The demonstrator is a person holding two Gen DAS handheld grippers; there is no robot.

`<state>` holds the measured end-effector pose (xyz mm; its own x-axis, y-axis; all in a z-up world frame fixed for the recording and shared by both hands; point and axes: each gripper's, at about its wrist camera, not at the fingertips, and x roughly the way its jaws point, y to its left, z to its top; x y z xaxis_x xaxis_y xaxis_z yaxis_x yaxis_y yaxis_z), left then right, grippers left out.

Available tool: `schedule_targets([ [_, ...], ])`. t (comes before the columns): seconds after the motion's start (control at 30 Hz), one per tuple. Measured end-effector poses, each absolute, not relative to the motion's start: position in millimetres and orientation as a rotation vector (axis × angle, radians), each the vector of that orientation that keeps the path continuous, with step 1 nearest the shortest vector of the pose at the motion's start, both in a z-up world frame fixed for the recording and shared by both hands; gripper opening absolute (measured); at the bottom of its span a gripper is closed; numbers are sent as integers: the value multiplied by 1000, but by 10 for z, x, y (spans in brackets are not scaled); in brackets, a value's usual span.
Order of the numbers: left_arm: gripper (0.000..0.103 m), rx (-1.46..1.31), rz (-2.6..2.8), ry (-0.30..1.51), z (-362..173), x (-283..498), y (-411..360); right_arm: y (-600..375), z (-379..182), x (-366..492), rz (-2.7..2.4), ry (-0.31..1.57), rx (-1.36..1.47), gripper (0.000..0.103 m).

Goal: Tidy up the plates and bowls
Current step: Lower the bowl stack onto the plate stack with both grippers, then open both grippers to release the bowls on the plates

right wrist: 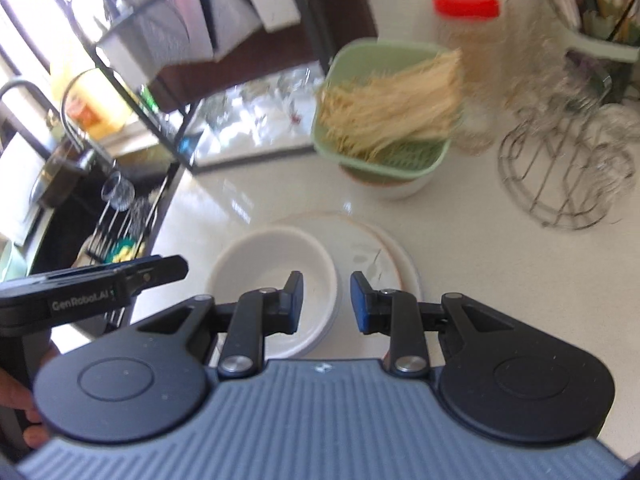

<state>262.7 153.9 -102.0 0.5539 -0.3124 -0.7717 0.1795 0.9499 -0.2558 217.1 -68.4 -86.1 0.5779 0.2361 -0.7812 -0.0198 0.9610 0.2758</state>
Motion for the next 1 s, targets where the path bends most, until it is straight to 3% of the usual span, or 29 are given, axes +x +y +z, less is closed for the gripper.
schedule_targets([
  [0.57, 33, -120, -253, 773, 71, 1792, 1159, -926, 68, 1506, 270, 707, 232, 30],
  [0.8, 49, -142, -194, 726, 247, 1331, 1071, -1011, 253, 1187, 311, 647, 189, 30],
  [1.0, 71, -166, -155, 706, 264, 997, 1101, -1050, 188, 944, 330, 658, 176, 30],
])
